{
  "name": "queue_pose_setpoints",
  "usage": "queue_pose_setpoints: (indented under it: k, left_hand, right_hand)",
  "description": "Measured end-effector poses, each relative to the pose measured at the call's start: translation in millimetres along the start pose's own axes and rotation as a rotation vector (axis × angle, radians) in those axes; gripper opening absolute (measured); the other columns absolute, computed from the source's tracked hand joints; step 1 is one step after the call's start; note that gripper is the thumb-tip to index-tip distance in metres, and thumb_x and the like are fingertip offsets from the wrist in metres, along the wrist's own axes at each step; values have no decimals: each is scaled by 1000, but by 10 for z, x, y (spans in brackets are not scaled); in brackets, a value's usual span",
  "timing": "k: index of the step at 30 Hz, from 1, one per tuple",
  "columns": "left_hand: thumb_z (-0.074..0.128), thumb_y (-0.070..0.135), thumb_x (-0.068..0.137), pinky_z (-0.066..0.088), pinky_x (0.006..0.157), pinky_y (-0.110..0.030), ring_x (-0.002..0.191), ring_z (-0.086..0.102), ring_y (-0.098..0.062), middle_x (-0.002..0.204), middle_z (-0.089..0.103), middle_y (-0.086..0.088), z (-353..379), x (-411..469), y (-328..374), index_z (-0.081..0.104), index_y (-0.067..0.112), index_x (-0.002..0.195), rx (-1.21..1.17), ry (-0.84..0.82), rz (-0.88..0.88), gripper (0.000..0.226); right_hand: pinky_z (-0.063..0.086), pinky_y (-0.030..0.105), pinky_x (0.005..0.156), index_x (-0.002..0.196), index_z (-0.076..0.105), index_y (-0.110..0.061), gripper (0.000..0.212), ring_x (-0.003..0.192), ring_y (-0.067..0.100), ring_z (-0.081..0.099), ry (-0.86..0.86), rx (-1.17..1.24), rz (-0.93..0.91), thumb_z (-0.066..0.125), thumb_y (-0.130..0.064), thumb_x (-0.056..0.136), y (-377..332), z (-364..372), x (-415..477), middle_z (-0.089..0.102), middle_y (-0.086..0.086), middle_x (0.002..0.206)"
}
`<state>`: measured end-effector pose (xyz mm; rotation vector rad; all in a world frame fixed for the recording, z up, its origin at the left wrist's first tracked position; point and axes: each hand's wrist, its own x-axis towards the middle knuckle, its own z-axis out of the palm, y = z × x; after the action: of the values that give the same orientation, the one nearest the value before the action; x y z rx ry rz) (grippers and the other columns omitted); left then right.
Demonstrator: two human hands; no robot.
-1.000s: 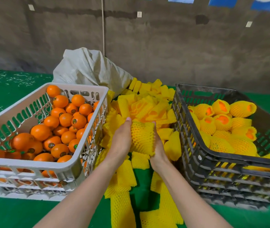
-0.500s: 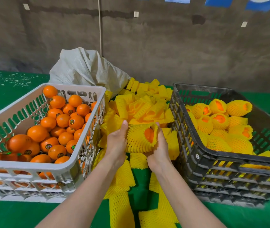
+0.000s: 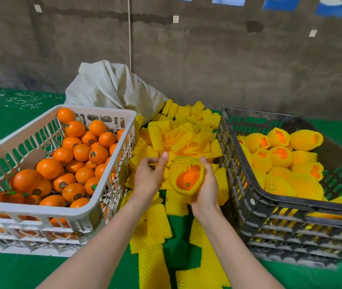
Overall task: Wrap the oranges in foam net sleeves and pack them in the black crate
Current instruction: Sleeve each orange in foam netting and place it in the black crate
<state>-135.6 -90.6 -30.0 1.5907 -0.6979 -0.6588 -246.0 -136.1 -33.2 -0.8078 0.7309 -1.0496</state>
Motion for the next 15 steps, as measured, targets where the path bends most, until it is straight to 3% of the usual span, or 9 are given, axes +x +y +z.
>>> queue_pose_setpoints:
  k: [2, 4, 5, 7, 9, 15]
  left_hand:
    - [44, 66, 85, 54, 52, -31, 64, 65, -12, 81, 62, 3, -76, -12, 101, 59, 24, 93, -170, -257, -300, 46]
    - [46, 66, 84, 59, 57, -42, 60, 70, -11, 75, 71, 8, -98, -78, 167, 58, 35, 94, -299, -466, -412, 35]
    - [49, 66, 81, 59, 59, -45, 67, 72, -16, 80, 74, 8, -83, -100, 180, 60, 36, 102, -351, -541, -435, 39]
    - [54, 64, 73, 58, 61, -42, 84, 72, -28, 101, 73, -7, -42, -113, 183, 60, 28, 120, -412, -597, -468, 59]
    - [57, 58, 73, 55, 64, -39, 89, 68, -30, 109, 69, -14, -17, -116, 194, 57, 21, 127, -444, -613, -466, 65]
    - [63, 45, 74, 56, 58, -34, 77, 70, -26, 89, 72, -12, 11, -124, 180, 65, 15, 109, -532, -658, -430, 46]
  right_hand:
    - [46, 36, 76, 86, 58, -26, 16, 91, 21, 56, -50, -221, -231, 48, -37, 92, -22, -32, -14, 59, 4, 94]
    - [42, 32, 71, 87, 53, -25, 13, 83, 15, 50, -146, -377, -409, 45, -35, 86, -35, -54, -31, 54, -1, 86]
    - [42, 30, 69, 90, 52, -25, 13, 81, 11, 50, -200, -421, -458, 43, -32, 84, -41, -68, -30, 53, -5, 85]
    - [43, 20, 66, 94, 51, -24, 15, 80, 3, 51, -293, -454, -492, 43, -24, 81, -57, -87, -25, 53, -10, 87]
    - [43, 13, 64, 94, 51, -22, 16, 79, -3, 52, -354, -439, -470, 43, -22, 80, -78, -106, -3, 53, -9, 88]
    - [41, 16, 63, 84, 50, -17, 13, 74, 0, 51, -412, -429, -402, 51, -30, 82, -78, -103, 70, 52, -9, 78]
